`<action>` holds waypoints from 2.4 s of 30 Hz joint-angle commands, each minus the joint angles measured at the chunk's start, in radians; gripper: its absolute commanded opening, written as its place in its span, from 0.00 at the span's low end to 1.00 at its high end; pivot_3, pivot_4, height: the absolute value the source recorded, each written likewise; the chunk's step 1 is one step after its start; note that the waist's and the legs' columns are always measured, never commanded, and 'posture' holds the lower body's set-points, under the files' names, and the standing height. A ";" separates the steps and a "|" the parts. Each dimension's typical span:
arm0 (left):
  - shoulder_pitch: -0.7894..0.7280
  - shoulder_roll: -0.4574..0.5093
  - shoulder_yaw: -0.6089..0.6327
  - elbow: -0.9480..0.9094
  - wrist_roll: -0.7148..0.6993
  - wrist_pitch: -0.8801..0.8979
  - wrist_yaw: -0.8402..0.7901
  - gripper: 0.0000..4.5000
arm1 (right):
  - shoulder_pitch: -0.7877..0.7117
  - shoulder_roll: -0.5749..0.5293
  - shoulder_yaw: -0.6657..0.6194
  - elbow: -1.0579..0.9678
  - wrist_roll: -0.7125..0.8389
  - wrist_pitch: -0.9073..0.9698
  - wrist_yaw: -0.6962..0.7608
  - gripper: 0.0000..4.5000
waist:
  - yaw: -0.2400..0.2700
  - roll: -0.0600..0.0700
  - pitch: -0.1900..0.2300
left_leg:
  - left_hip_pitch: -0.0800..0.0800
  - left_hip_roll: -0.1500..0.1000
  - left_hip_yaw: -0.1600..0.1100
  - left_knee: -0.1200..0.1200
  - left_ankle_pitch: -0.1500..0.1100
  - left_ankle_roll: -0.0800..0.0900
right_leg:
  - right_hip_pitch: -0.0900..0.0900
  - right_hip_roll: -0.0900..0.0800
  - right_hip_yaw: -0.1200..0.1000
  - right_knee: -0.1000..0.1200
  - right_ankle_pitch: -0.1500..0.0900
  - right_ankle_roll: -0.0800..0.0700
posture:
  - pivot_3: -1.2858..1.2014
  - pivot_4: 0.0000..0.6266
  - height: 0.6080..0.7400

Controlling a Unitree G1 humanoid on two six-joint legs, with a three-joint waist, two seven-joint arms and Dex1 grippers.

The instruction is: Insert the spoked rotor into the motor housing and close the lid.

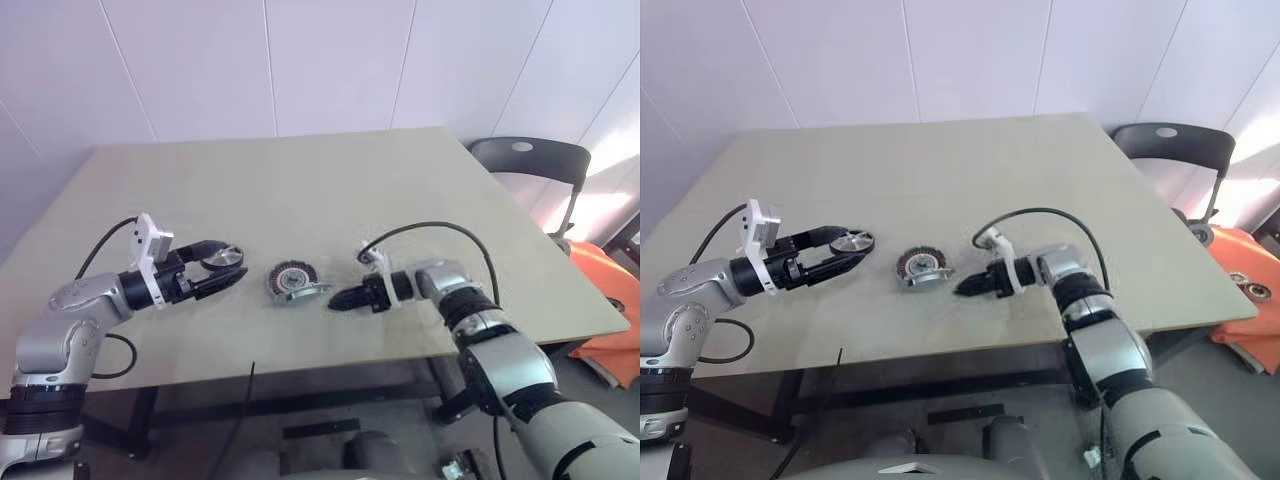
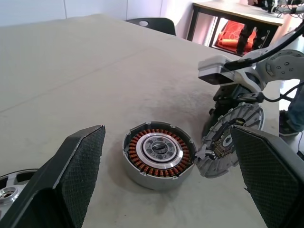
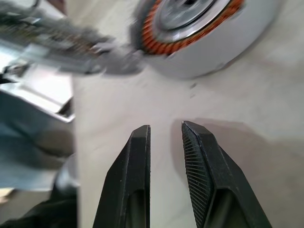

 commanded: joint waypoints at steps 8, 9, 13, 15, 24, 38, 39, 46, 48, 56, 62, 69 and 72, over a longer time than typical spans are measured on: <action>0.038 0.009 0.005 -0.039 0.001 -0.006 -0.021 1.00 | -0.036 0.045 -0.061 -0.042 0.054 0.041 -0.037 0.24 | -0.001 0.000 0.000 | 0.000 0.001 0.000 0.000 0.000 0.000 | 0.000 0.000 0.000 0.001 0.000 0.000 | 0.52 0.00 1.00; 0.046 0.014 0.000 -0.041 0.010 -0.012 -0.024 1.00 | -0.035 0.059 -0.065 -0.047 0.061 0.057 -0.047 0.24 | -0.001 0.000 0.000 | 0.000 0.001 0.000 0.000 0.000 0.000 | 0.000 0.000 0.000 0.001 0.000 0.000 | 0.52 0.00 1.00; 0.077 0.023 0.008 -0.056 0.008 -0.013 -0.037 1.00 | -0.035 0.114 -0.103 -0.051 0.108 0.173 -0.099 0.24 | -0.001 0.000 0.000 | 0.000 0.001 0.000 0.000 0.000 0.000 | -0.001 0.000 0.000 0.000 0.000 0.000 | 0.52 0.00 1.00; 0.091 0.029 0.011 -0.058 0.011 -0.012 -0.042 1.00 | -0.021 0.129 -0.101 -0.051 0.105 0.185 -0.124 0.24 | 0.000 0.000 0.000 | -0.001 0.001 0.000 0.000 0.000 0.000 | -0.001 -0.001 0.000 0.000 0.000 0.000 | 0.52 0.00 1.00; 0.130 0.014 -0.020 -0.011 0.058 -0.063 -0.053 1.00 | -0.011 0.155 -0.116 -0.024 0.093 0.139 -0.213 0.24 | -0.003 0.000 0.000 | 0.001 0.001 0.000 0.000 0.000 0.000 | 0.000 -0.001 0.001 0.001 0.000 -0.001 | 0.52 0.00 1.00; 0.089 0.010 -0.019 0.002 0.059 -0.058 -0.048 1.00 | -0.035 0.154 -0.184 0.072 0.079 0.005 -0.373 0.24 | -0.003 -0.001 -0.001 | 0.005 0.001 0.000 0.002 0.000 0.000 | 0.004 -0.001 0.001 0.001 -0.002 -0.005 | 0.52 0.00 1.00; 0.087 0.010 -0.019 0.004 0.059 -0.058 -0.048 1.00 | -0.037 0.151 -0.188 0.077 0.078 -0.001 -0.378 0.24 | -0.002 -0.001 -0.001 | 0.005 0.001 0.000 0.002 0.000 0.000 | 0.004 -0.001 0.001 0.001 -0.002 -0.005 | 0.52 0.00 1.00; 0.071 0.006 -0.025 0.027 0.068 -0.065 -0.054 1.00 | -0.024 0.123 -0.234 0.084 0.087 -0.041 -0.448 0.24 | 0.000 -0.001 -0.001 | 0.003 0.001 0.000 0.003 0.000 0.000 | 0.003 -0.001 0.001 0.000 -0.002 -0.004 | 0.52 0.00 1.00; 0.068 0.003 -0.026 0.032 0.068 -0.066 -0.055 1.00 | -0.021 0.124 -0.274 0.083 0.105 -0.071 -0.503 0.24 | 0.000 -0.001 -0.001 | 0.001 0.001 0.000 0.002 0.000 0.000 | 0.002 -0.002 0.001 -0.001 -0.002 -0.004 | 0.52 0.00 1.00; 0.057 -0.002 -0.032 0.048 0.070 -0.072 -0.060 1.00 | -0.032 0.138 -0.366 0.089 0.146 -0.105 -0.615 0.24 | -0.001 0.000 0.000 | -0.001 0.001 0.000 -0.001 0.000 0.000 | -0.001 -0.002 0.001 -0.002 0.000 -0.001 | 0.52 0.00 1.00; 0.065 0.027 -0.026 0.011 0.058 -0.063 -0.092 1.00 | 0.021 0.056 -0.124 -0.043 0.081 0.029 -0.183 0.24 | -0.001 0.000 0.000 | -0.001 0.001 0.000 -0.003 0.000 0.001 | -0.001 -0.001 0.001 -0.003 -0.001 0.000 | 0.52 0.00 1.00; 0.098 0.088 -0.016 -0.069 0.040 -0.037 -0.139 1.00 | 0.045 0.055 -0.023 -0.088 0.059 0.048 -0.098 0.24 | -0.003 0.000 0.000 | 0.001 0.001 0.000 -0.005 -0.001 0.002 | -0.001 -0.001 0.001 -0.003 -0.001 0.001 | 0.52 0.00 1.00; 0.111 0.107 -0.012 -0.087 0.038 -0.024 -0.147 1.00 | 0.012 0.123 -0.071 -0.005 0.066 0.020 -0.210 0.24 | -0.007 -0.001 -0.001 | 0.002 0.001 0.000 -0.006 -0.001 0.001 | -0.001 -0.001 0.001 -0.002 -0.001 0.001 | 0.52 0.00 1.00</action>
